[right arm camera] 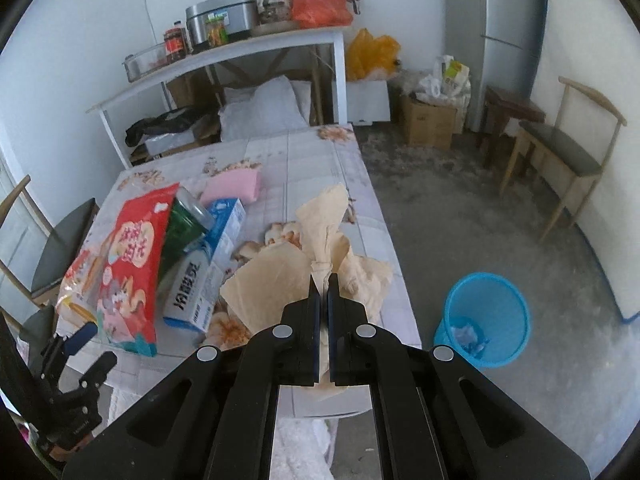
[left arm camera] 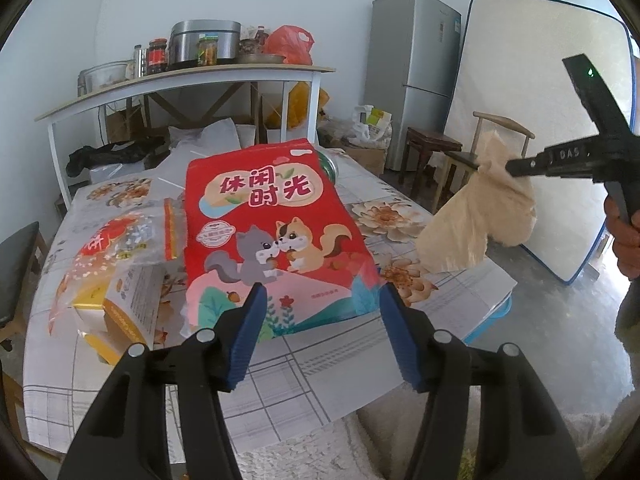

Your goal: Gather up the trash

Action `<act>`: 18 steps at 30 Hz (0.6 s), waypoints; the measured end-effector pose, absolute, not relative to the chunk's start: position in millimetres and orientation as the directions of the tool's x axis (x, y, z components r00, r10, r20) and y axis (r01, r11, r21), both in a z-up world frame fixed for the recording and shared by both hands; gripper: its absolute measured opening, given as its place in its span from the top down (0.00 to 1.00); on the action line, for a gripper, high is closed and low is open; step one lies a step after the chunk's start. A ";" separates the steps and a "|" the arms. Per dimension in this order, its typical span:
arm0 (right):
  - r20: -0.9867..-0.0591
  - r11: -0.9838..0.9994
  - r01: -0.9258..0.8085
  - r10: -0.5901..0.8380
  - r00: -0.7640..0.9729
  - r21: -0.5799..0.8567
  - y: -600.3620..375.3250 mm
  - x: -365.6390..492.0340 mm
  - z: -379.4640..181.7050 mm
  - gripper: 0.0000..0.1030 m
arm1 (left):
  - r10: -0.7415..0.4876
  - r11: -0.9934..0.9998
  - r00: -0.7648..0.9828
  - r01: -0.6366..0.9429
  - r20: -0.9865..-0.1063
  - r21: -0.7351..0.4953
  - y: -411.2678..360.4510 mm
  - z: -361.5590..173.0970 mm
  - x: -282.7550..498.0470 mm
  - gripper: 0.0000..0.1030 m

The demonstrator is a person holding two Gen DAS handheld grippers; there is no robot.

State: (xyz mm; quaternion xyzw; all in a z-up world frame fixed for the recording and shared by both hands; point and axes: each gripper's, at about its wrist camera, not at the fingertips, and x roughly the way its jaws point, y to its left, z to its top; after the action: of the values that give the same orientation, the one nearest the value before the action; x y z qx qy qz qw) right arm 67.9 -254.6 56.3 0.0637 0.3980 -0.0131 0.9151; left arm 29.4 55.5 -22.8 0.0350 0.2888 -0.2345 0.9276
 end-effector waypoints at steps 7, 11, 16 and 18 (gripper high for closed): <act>-0.761 0.985 0.027 0.113 0.639 0.168 -251.9 102.9 27.4 0.98 | -0.411 0.891 0.732 0.449 -0.544 -0.068 58.0 -19.2 27.8 0.45; -0.783 0.986 0.034 0.111 0.612 0.166 -253.3 130.4 4.3 0.94 | -0.412 0.891 0.730 0.448 -0.545 -0.073 59.6 -18.8 28.4 0.45; -0.825 0.981 0.057 0.124 0.552 0.186 -259.1 156.3 -28.9 0.83 | -0.409 0.890 0.728 0.451 -0.550 -0.065 60.1 -17.9 30.0 0.45; -0.843 0.975 0.062 0.151 0.516 0.212 -260.4 162.5 -40.4 0.70 | -0.406 0.892 0.729 0.448 -0.551 -0.064 60.8 -17.7 30.1 0.45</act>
State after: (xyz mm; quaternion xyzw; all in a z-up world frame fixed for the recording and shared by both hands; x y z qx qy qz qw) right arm 162.5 -260.4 -40.4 0.1082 0.4914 0.0258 0.8638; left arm 30.1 60.8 -17.7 0.0367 0.2876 -0.2296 0.9291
